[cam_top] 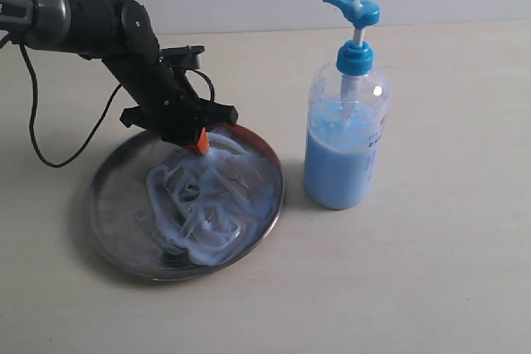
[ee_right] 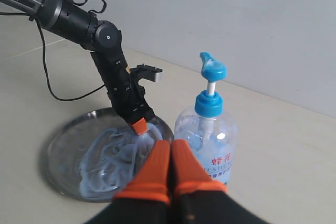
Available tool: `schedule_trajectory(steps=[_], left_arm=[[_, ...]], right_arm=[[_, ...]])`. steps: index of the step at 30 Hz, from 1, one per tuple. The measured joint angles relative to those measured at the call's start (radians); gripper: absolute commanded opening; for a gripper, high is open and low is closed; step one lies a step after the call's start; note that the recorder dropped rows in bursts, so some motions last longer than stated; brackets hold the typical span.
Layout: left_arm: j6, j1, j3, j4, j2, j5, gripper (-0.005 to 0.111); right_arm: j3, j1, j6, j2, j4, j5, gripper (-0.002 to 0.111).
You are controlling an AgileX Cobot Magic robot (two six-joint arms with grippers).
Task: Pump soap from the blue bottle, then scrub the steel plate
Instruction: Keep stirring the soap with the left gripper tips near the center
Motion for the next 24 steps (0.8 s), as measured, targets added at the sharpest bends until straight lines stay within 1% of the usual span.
schedule_trajectory(steps=[5, 16, 24], left_arm=[[0.002, -0.009, 0.0, -0.025, 0.002, 0.0, 0.0], [0.027, -0.099, 0.0, -0.033, 0.002, 0.0, 0.0], [0.057, -0.146, 0.0, -0.041, 0.002, 0.024, 0.0]], right_arm=[[0.0, 0.0, 0.0, 0.0, 0.0, 0.0, 0.0], [0.0, 0.0, 0.0, 0.0, 0.0, -0.002, 0.0], [0.0, 0.0, 0.0, 0.0, 0.0, -0.002, 0.0]])
